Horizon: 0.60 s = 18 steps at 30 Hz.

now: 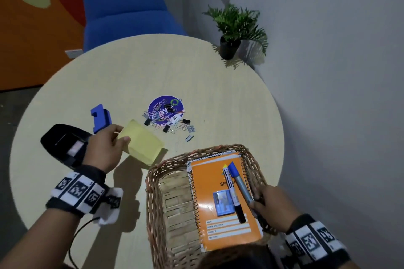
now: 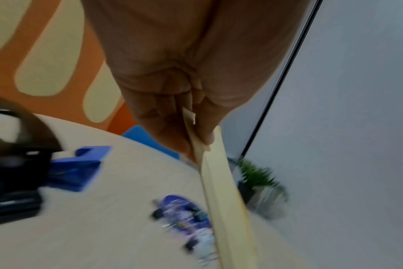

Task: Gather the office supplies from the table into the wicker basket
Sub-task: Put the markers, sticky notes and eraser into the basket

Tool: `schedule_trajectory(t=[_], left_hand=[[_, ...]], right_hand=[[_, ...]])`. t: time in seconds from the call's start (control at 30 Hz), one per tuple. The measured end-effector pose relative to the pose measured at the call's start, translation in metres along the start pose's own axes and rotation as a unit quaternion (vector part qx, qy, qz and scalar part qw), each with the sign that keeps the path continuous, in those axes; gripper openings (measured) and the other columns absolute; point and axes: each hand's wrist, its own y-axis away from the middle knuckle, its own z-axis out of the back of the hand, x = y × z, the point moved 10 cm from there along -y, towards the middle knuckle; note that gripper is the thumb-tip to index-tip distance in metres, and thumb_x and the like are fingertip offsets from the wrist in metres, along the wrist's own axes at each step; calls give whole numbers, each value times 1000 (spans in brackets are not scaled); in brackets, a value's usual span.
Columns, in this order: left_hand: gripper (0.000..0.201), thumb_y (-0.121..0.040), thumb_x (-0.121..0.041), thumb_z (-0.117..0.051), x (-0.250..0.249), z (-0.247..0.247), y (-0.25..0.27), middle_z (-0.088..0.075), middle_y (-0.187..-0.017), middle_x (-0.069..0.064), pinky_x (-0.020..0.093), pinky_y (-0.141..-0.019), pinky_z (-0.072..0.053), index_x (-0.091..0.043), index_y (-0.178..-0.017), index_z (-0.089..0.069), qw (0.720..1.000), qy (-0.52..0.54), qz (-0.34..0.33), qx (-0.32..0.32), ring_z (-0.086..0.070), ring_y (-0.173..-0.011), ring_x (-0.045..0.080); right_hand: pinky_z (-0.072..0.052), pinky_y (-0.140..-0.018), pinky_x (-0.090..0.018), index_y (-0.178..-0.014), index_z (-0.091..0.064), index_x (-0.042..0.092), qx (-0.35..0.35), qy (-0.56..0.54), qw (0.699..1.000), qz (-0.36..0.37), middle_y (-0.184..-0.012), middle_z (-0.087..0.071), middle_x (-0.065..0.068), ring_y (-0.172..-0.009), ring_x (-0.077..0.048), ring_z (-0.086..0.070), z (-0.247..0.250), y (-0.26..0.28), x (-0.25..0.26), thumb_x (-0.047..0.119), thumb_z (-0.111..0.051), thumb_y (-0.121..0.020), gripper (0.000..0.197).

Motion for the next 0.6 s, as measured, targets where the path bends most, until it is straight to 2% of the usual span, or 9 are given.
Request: schedule_trajectory(t=[0.03, 0.1, 0.2, 0.27, 0.37, 0.43, 0.5, 0.6], left_hand=[[19, -87, -15, -63, -19, 2, 8, -67, -87, 8, 39, -76, -54, -9, -106, -61, 999, 37, -23, 11, -65, -81, 31], [13, -87, -13, -63, -58, -3, 25, -69, -87, 9, 45, -72, -58, -14, -99, -59, 993, 83, -64, 50, -67, -79, 30], [12, -87, -13, -61, -107, -24, 56, -66, -87, 0, 41, -71, -57, -17, -96, -54, 984, 99, -120, 83, -66, -81, 21], [13, -89, -14, -58, -126, -36, 78, -67, -88, 1, 39, -69, -54, -18, -100, -52, 981, 120, -137, 72, -65, -81, 20], [16, -90, -18, -56, -119, -66, 95, -67, -88, -2, 36, -65, -51, -24, -102, -49, 984, 137, -101, 60, -65, -77, 19], [18, -90, -16, -56, -101, -87, 101, -66, -86, -4, 30, -63, -42, -21, -105, -48, 991, 109, -61, 50, -62, -74, 17], [21, -89, -11, -56, -81, -104, 108, -62, -85, -1, 28, -63, -35, -14, -110, -50, 995, 88, -25, 44, -56, -74, 17], [29, -89, -8, -55, -53, -125, 116, -61, -80, 1, 31, -67, -44, -9, -117, -47, 994, 83, 40, 63, -61, -76, 21]], right_hand=[[-52, -68, -34, -78, -56, 15, -5, 0, 1000, 2, -84, -67, -4, -77, -22, -64, 1, 1, -1, 36, -65, -83, 23], [-48, -62, -29, -81, -58, 15, -15, -6, 1000, 10, -84, -67, -4, -77, -22, -64, 6, 4, 1, 36, -64, -84, 22], [-48, -63, -30, -82, -61, 16, -32, -27, 999, 19, -83, -69, -4, -77, -22, -65, 17, 11, 3, 35, -64, -83, 20], [-44, -58, -26, -79, -58, 20, -44, -45, 998, 27, -78, -66, 0, -72, -19, -63, 25, 14, 4, 34, -63, -83, 15], [-41, -55, -20, -82, -53, 25, -55, -63, 995, 51, -71, -58, 11, -64, -7, -57, 32, 18, 6, 32, -61, -86, 11], [-34, -52, -13, -84, -50, 29, -52, -63, 995, 55, -69, -53, 13, -63, -4, -52, 32, 20, 3, 33, -59, -88, 11], [-36, -53, -19, -88, -50, 28, -50, -55, 996, 54, -76, -56, 9, -71, -11, -56, 29, 21, -2, 36, -58, -88, 11], [-37, -64, -28, -98, -56, 23, -57, -30, 996, 55, -83, -61, 3, -78, -17, -52, 27, 20, -7, 39, -57, -88, 18]])
